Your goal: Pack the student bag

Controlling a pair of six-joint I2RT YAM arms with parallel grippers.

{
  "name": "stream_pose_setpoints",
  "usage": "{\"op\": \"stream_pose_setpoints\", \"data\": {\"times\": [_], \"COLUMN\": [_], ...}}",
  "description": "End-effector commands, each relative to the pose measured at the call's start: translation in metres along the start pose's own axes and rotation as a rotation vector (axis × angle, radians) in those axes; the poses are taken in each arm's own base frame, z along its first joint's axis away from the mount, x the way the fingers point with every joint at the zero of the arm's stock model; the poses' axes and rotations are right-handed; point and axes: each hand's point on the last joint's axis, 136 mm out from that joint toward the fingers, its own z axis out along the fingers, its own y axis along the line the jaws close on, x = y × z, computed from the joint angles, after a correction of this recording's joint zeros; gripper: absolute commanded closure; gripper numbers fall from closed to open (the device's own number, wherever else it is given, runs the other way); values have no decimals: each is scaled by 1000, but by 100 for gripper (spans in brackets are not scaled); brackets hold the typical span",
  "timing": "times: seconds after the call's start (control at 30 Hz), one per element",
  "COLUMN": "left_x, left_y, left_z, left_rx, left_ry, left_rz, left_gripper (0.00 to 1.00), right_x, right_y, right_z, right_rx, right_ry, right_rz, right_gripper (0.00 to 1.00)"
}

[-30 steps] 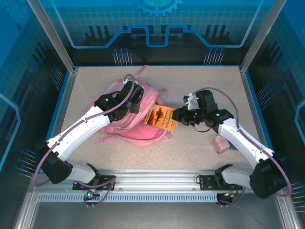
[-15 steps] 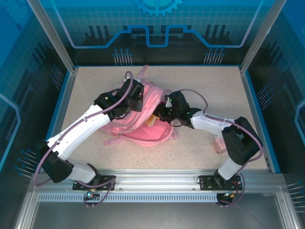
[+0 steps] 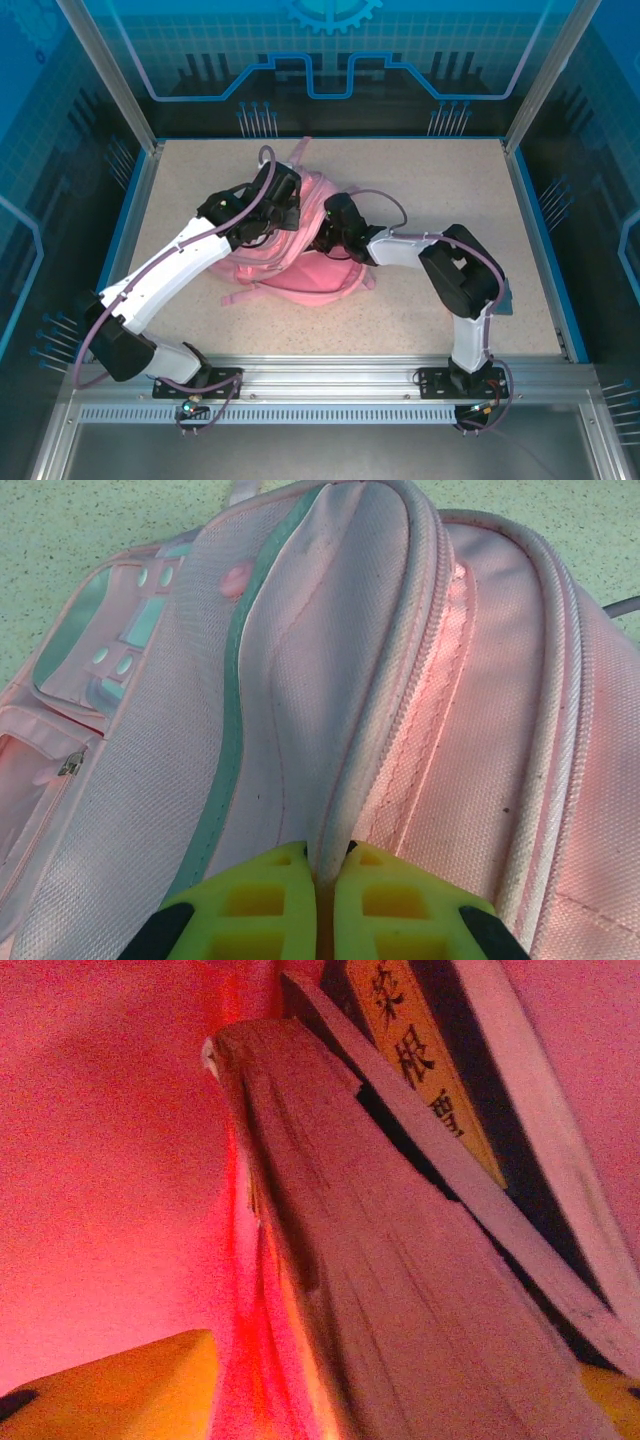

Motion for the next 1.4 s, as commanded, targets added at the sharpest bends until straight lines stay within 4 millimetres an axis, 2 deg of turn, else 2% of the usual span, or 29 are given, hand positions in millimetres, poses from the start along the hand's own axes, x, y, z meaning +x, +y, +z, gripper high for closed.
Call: {"op": "stream_pose_setpoints", "data": {"times": [0.0, 0.17, 0.3, 0.5, 0.63, 0.7, 0.77, 0.9, 1.03, 1.13, 1.17, 1.37], "left_x": [-51, -48, -44, -39, -47, -54, -63, -68, -52, -28, -18, 54], "left_y": [-13, -9, -11, -31, -48, -55, -57, -63, -58, -41, -35, 5], "left_z": [-23, -16, -5, 23, 43, 52, 59, 68, 69, 62, 58, 32], "left_rx": [84, 86, 101, 163, 195, 203, 204, 266, 279, 254, 246, 192], "left_ry": [-172, -158, -139, -92, -78, -83, -89, -66, -11, 29, 39, 113], "left_rz": [-101, -116, -128, -134, -130, -130, -148, -217, -261, -293, -295, -281], "left_gripper": [95, 95, 95, 96, 96, 96, 91, 65, 41, 28, 25, 21], "right_x": [-2, -11, -16, -17, -31, -36, -41, -43, -40, -35, -36, -23], "right_y": [19, 9, 0, -42, -71, -80, -81, -75, -63, -58, -47, -39], "right_z": [-6, -43, -81, -140, -180, -197, -211, -221, -217, -211, -210, -190], "right_rx": [-60, -60, -42, 95, 226, 278, 312, 325, 329, 339, 321, 299], "right_ry": [8, 1, -15, -79, -172, -208, -233, -197, -135, -91, -88, 17], "right_rz": [-8, -9, -44, -93, -124, -144, -183, -221, -275, -319, -340, -371], "right_gripper": [32, 31, 33, 36, 36, 35, 31, 29, 25, 23, 23, 21]}}
